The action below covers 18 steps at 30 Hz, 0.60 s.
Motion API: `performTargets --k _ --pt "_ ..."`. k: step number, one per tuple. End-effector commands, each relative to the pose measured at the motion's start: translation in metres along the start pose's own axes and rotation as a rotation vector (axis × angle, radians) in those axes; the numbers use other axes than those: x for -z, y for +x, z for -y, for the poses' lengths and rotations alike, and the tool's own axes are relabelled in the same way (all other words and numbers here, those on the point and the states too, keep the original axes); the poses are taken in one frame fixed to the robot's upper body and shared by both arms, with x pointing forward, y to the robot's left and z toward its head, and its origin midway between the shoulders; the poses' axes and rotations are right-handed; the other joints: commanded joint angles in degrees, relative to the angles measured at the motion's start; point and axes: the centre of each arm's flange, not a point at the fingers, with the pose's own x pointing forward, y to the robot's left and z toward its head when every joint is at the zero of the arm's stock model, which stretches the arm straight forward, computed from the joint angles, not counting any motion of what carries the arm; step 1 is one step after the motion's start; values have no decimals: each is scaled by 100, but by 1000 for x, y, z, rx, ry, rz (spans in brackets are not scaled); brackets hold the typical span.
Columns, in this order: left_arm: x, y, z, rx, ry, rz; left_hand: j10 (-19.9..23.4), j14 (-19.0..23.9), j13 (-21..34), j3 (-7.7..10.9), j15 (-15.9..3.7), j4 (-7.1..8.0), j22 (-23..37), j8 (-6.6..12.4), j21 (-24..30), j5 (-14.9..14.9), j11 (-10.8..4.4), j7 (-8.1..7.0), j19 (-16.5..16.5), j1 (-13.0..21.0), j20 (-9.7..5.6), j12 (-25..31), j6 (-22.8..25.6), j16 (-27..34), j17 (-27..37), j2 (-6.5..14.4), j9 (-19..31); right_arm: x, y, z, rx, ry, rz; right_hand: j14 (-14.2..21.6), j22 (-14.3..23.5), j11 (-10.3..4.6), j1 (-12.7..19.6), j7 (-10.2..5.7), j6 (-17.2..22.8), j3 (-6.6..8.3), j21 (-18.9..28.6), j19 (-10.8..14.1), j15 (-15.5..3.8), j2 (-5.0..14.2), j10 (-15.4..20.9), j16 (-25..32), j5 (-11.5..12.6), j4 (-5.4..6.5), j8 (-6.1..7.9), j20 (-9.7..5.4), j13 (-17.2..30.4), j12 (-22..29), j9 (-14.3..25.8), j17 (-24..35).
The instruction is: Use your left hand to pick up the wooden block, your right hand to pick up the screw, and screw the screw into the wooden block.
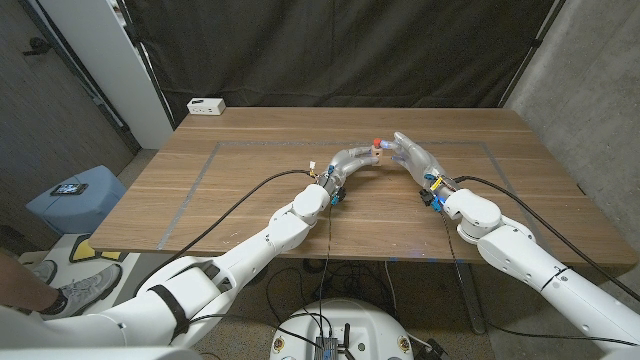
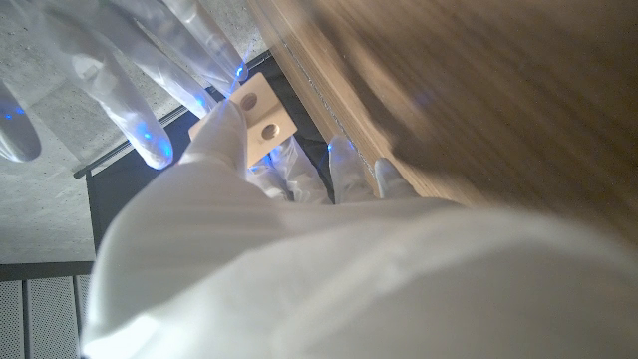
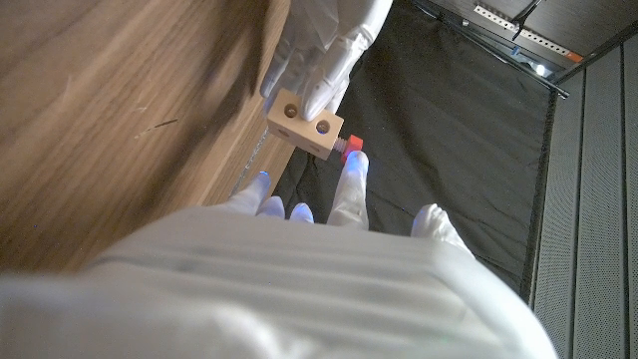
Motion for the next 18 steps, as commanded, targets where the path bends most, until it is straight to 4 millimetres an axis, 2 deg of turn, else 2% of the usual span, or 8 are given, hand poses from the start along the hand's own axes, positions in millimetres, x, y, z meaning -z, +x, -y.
performTargets --k 1,18 --pt "-1 -1 1 -1 6 2 -23 13 20 32 -469 2 25 42 23 39 -11 5 22 -41 59 40 61 39 14 16 17 3 2 9 8 -4 3 -248 18 22 -31 -5 -102 65 28 59 -10 -34 -6 28 34 -3 -53 2 16 24 18 15" --pt "-1 -2 3 8 7 -1 -26 11 21 31 -470 8 25 42 23 37 -11 15 25 -53 56 40 61 36 14 13 17 4 9 14 8 -8 13 -268 18 21 -52 -70 -373 71 20 53 2 -59 -89 20 32 -14 -113 18 17 -10 17 16"
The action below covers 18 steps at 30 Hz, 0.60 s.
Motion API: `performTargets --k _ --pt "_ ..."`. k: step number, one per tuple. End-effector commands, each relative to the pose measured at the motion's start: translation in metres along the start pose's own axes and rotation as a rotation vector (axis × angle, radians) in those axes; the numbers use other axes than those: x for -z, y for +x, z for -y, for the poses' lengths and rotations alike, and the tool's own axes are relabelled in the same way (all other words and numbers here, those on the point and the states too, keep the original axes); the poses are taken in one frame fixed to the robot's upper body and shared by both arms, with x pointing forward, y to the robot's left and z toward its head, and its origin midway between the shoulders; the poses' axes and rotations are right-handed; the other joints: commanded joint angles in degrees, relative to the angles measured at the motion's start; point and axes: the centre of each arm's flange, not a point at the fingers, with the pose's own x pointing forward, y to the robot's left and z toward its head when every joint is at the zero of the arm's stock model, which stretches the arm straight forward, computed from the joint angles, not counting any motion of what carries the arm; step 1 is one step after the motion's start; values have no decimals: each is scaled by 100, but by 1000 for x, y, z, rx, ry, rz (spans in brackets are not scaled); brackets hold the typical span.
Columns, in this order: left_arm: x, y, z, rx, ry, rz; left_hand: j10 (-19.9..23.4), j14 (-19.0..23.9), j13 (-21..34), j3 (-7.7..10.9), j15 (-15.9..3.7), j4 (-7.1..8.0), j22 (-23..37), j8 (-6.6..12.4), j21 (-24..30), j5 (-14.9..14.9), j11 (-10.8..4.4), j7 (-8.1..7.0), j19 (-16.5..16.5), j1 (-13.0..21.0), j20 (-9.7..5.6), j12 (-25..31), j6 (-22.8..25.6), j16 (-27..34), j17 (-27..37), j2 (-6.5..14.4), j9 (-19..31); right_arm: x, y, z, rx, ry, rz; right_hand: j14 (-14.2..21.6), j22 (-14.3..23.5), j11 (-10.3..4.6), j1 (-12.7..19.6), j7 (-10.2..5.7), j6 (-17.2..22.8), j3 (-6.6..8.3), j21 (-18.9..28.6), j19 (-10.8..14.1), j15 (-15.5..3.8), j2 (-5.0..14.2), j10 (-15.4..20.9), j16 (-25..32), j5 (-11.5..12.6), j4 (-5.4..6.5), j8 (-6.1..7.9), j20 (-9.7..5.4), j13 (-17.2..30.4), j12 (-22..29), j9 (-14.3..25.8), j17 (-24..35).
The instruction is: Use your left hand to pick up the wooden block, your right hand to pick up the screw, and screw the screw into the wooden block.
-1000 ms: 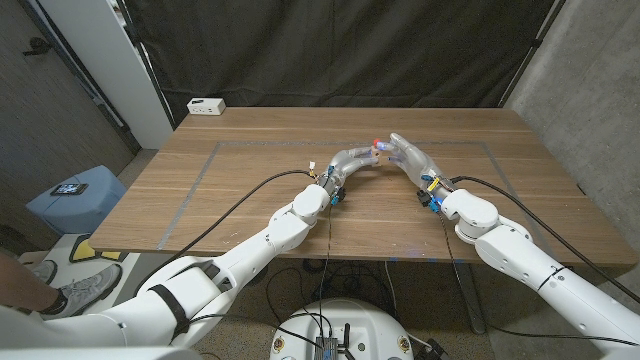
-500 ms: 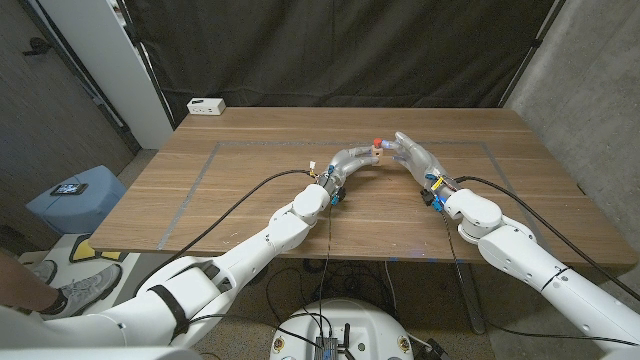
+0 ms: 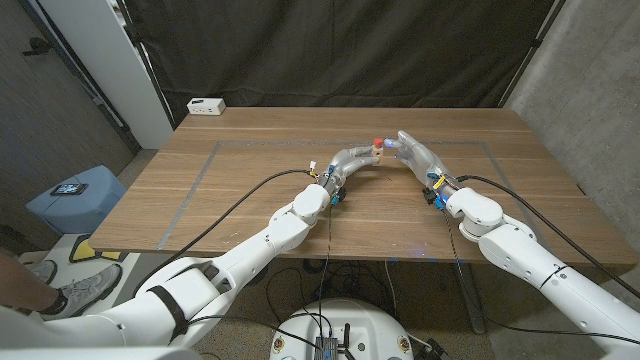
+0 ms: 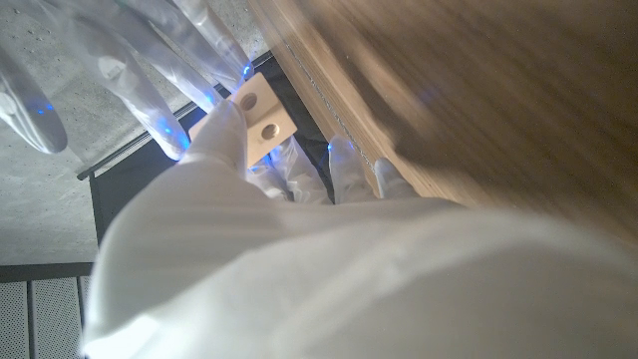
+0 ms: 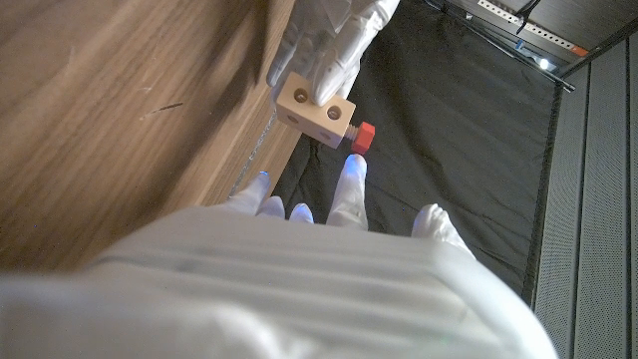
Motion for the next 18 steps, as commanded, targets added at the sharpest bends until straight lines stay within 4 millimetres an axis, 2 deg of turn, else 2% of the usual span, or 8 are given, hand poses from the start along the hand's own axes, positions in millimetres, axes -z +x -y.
performTargets --k 1,18 --pt "0 -1 2 5 1 -4 -25 11 22 27 -473 5 25 42 23 43 -11 2 23 -33 57 41 70 36 15 -8 20 0 6 3 -9 -5 10 -273 18 16 -31 -42 -85 49 15 20 15 -36 -75 18 32 8 -29 14 17 -12 16 16" --pt "1 -2 3 8 2 -6 -31 15 23 31 -470 6 25 41 23 44 -12 7 22 -37 58 40 68 37 14 -5 20 2 18 -4 -51 5 22 -369 20 60 -89 -111 -299 45 -15 -89 133 -46 -196 -4 31 24 -31 22 18 -39 13 30"
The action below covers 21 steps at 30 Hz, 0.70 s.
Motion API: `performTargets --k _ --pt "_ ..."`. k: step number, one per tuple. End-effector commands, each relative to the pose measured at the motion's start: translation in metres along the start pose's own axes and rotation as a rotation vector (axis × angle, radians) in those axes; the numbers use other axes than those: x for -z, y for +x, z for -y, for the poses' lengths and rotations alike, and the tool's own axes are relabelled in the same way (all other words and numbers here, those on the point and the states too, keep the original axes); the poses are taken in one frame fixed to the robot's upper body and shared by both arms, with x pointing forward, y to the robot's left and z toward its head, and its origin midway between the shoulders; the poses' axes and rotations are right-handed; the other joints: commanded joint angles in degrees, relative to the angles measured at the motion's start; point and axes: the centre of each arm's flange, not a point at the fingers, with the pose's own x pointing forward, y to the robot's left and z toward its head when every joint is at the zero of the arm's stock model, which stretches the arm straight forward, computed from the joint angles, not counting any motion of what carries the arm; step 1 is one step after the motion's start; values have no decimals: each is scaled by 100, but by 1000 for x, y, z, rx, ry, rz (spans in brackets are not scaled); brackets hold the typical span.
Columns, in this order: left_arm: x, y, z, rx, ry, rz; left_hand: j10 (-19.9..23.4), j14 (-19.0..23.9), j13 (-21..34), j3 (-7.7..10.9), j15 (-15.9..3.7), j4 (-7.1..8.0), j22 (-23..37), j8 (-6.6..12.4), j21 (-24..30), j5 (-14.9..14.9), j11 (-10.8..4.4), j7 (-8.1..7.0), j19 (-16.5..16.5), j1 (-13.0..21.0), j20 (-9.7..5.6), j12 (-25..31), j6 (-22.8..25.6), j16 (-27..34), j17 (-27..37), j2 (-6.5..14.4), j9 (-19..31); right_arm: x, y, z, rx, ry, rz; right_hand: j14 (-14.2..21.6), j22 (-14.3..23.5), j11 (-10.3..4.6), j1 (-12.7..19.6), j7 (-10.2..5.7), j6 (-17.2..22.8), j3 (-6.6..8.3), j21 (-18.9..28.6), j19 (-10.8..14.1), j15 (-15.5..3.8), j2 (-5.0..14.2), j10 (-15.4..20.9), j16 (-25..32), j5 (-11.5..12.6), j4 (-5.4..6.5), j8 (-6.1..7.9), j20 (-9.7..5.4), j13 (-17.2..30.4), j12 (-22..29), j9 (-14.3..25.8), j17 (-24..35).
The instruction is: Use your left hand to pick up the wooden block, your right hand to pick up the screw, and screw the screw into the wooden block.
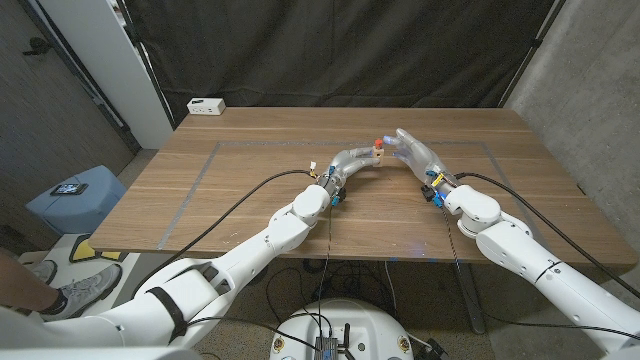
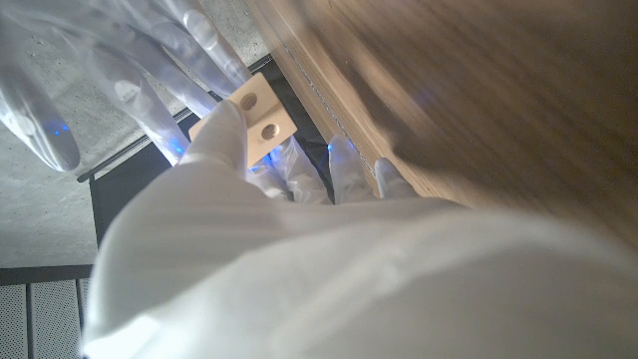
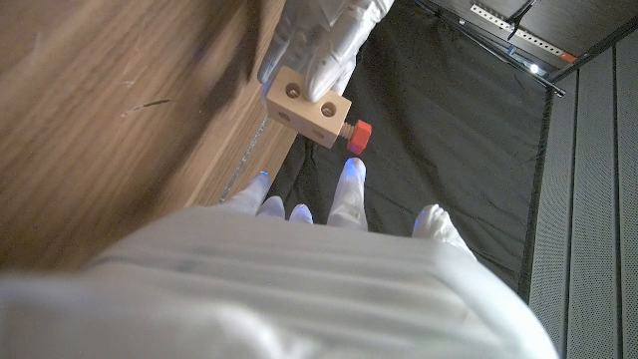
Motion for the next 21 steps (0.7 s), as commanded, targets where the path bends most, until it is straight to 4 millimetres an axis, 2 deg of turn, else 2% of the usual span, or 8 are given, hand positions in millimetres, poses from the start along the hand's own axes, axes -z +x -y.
performTargets --k 1,21 --pt "1 -1 1 2 1 -6 -31 14 18 31 -472 6 25 41 22 49 -12 20 22 -36 66 40 52 37 14 -5 16 4 11 -3 -29 7 1 -373 20 -20 -51 -2 -52 37 -16 -34 69 -6 -74 -6 31 16 -31 -8 6 -17 13 14" --pt "1 -1 1 0 -1 -7 -30 10 18 37 -466 7 25 42 20 52 -13 12 16 -36 69 42 55 36 16 4 16 2 17 -6 -55 6 4 -412 20 -28 -97 -14 -117 33 -15 -77 70 -13 -135 -5 32 31 -4 -2 6 -18 11 23"
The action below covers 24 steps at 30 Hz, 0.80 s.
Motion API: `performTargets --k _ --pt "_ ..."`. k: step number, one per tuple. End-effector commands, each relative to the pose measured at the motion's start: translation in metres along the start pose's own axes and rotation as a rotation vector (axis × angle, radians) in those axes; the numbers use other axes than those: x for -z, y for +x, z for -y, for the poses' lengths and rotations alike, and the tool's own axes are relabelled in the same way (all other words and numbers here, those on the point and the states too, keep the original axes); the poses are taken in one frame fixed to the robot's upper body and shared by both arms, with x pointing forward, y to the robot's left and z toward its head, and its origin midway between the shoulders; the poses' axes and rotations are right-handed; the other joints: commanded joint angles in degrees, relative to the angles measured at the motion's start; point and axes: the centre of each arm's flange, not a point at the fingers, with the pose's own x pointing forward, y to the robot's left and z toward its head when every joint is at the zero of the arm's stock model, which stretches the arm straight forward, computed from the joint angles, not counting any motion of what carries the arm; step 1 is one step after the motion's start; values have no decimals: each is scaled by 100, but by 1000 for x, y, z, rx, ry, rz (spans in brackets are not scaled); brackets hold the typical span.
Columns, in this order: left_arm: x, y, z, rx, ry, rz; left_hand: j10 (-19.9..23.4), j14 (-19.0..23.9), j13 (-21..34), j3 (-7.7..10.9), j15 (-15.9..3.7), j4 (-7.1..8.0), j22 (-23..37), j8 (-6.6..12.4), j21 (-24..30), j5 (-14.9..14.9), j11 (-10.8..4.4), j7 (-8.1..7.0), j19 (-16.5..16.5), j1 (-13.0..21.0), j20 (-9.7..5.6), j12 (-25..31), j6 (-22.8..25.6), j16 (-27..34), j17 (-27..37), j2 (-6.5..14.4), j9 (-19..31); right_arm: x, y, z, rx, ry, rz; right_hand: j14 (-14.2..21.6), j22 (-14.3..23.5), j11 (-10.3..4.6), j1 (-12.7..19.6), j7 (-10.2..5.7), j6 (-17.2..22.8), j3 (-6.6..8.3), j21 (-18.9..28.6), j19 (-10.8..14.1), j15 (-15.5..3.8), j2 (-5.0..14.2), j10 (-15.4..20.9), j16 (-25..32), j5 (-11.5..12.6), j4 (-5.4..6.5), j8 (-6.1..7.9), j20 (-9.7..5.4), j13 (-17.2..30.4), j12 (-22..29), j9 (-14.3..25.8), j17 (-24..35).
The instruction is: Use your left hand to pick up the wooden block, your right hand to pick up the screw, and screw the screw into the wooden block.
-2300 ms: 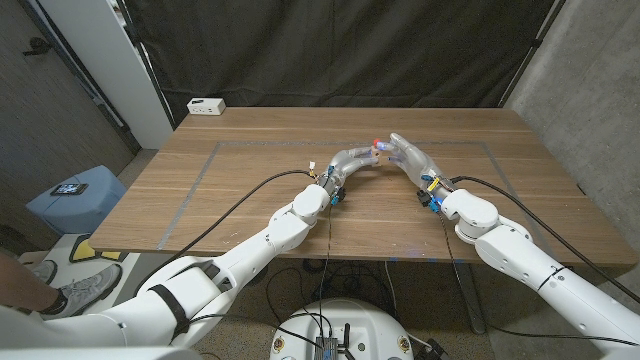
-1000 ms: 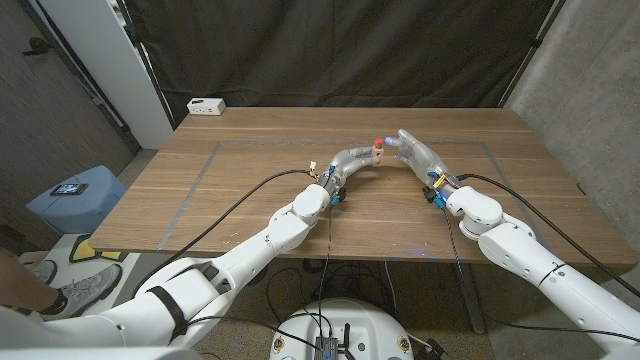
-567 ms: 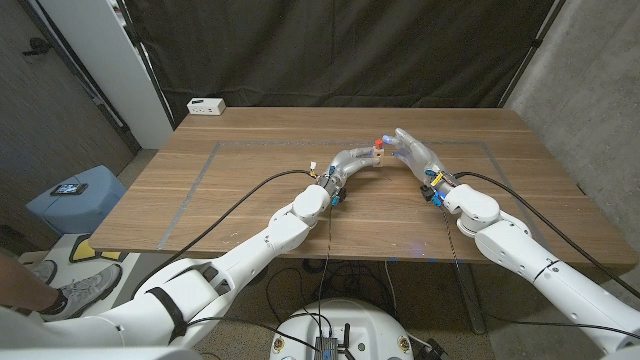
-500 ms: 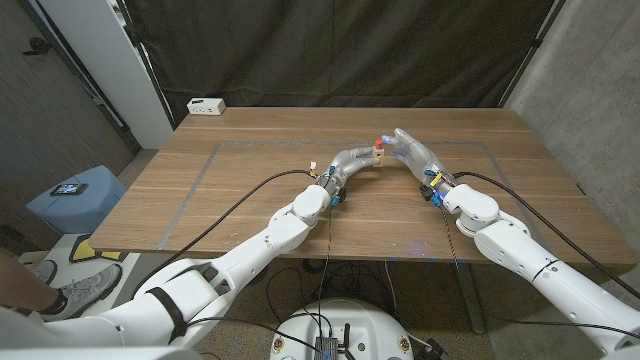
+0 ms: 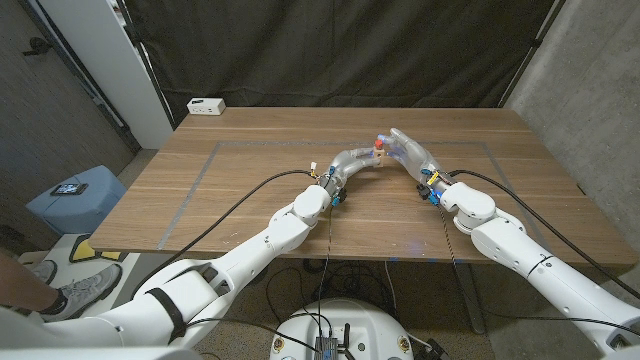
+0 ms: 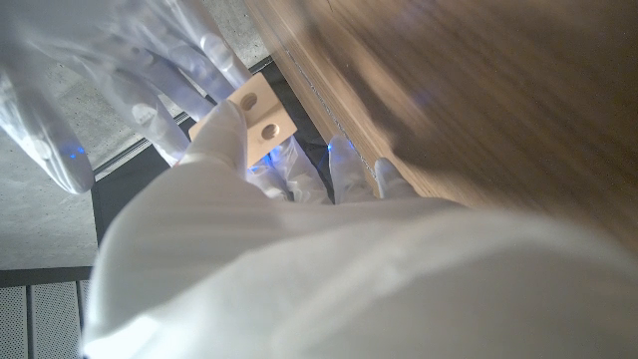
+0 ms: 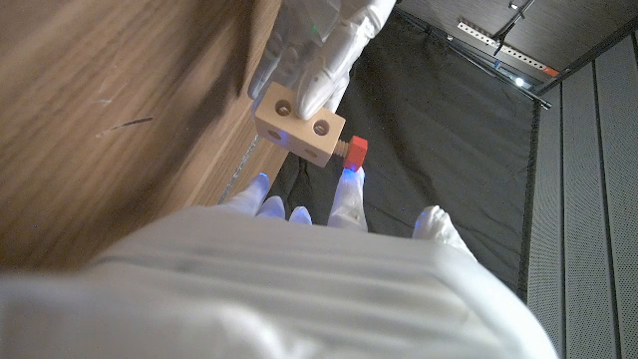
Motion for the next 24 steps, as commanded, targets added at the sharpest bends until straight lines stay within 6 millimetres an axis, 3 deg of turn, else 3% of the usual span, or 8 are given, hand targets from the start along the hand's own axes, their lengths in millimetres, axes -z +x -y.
performTargets --k 1,4,24 --pt "1 0 0 -2 -5 -4 -31 11 20 40 -466 6 25 43 20 38 -13 6 15 -35 67 42 60 36 14 2 20 -1 2 -1 -11 -1 0 -421 20 -3 -31 -9 15 21 8 -29 16 -8 -38 -4 32 17 21 28 7 8 11 23" --pt "1 0 0 -2 -7 -6 -30 8 20 42 -464 7 25 43 21 38 -12 7 18 -34 64 42 59 35 15 6 20 -1 1 -1 -9 1 -5 -410 20 -64 -31 -7 30 26 13 -26 -10 -7 -27 1 34 14 35 26 6 17 11 21" --pt "1 0 -2 -5 -7 -10 -28 7 21 43 -459 7 25 45 23 39 -11 4 22 -40 65 43 62 34 14 3 21 1 -4 -4 -2 5 -16 -373 19 -107 -25 1 111 48 37 23 -81 -3 13 17 39 -2 77 22 5 42 10 12"
